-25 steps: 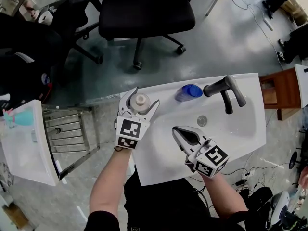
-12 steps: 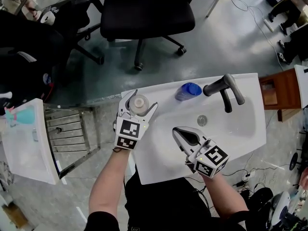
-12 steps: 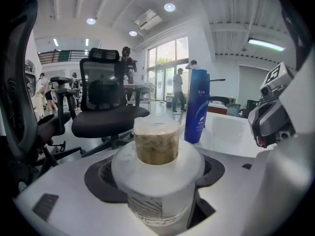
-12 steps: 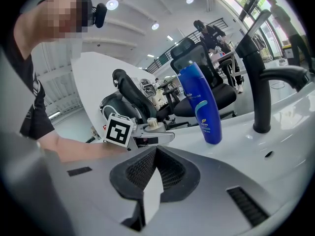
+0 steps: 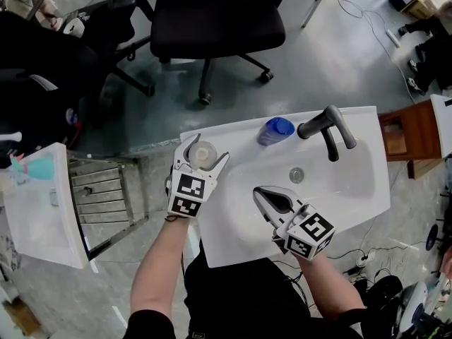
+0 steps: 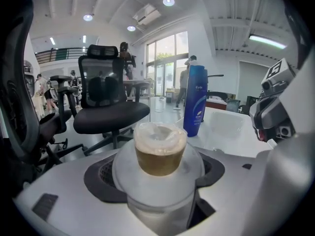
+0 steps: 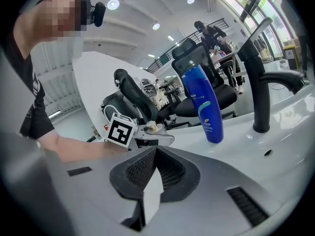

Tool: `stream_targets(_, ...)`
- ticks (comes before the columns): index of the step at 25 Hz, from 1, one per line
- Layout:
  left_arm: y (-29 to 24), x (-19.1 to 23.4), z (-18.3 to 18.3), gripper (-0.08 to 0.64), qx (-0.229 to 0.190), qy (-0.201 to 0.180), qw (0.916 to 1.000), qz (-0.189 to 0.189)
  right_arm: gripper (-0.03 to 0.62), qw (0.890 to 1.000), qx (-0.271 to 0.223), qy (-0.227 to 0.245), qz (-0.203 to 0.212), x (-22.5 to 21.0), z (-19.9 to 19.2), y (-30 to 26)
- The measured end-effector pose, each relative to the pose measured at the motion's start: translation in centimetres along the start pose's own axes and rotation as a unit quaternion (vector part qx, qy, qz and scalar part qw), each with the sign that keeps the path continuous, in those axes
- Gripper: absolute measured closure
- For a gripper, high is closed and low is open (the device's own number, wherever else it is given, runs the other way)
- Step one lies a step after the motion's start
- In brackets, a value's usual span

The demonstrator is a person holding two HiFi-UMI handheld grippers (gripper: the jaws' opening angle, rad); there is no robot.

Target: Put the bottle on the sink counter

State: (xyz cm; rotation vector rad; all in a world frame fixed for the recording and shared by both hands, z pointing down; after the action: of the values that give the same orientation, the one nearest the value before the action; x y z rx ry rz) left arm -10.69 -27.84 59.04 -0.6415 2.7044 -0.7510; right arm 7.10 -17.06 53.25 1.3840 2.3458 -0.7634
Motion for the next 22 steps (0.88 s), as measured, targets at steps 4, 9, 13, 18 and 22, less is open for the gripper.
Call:
stream_targets(4, 0.7, 0.1, 0.6, 0.209, -0.006, -0.003, 1.0, 0.005, 0.577, 1.0, -0.005, 0.005, 0.006, 0.6, 0.3, 0.3)
stream_targets(9, 1.8, 0.5, 1.5, 0.207, -0.003, -0.018, 0.9998, 0.006, 0.577, 1.0, -0.01, 0.009, 0.006, 1.8, 1.2, 0.7)
stream_targets(13, 3.0, 0.4, 1.8, 0.207, 0.004, -0.022, 0.9997, -0.002, 0.577, 1.0, -0.01, 0.015, 0.005, 2.9, 1.8, 1.4)
stream_targets(18, 3.9, 0.6, 1.9, 0.207, 0.029, -0.032, 0.9991, -0.005, 0.577, 1.0, -0.016, 0.015, 0.01, 4.2, 2.7, 2.3)
stream_targets(22, 4.7, 1.1, 2.1, 0.207, 0.046, -0.046, 0.9978, 0.013, 0.578, 1.0, -0.017, 0.018, 0.02, 5.3, 3.3, 2.8)
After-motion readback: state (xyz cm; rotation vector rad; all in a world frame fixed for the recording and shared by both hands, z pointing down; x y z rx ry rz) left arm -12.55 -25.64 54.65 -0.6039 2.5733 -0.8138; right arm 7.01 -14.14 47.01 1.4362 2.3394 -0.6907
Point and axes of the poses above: the fingertips, and each gripper's own axes: y backward along the fingers, x to its left, z out of its top, the point moved 7 cm from there along y, backward along the fingers, and after that the axes turned 12 degrees about z, right-handed, at the moved point
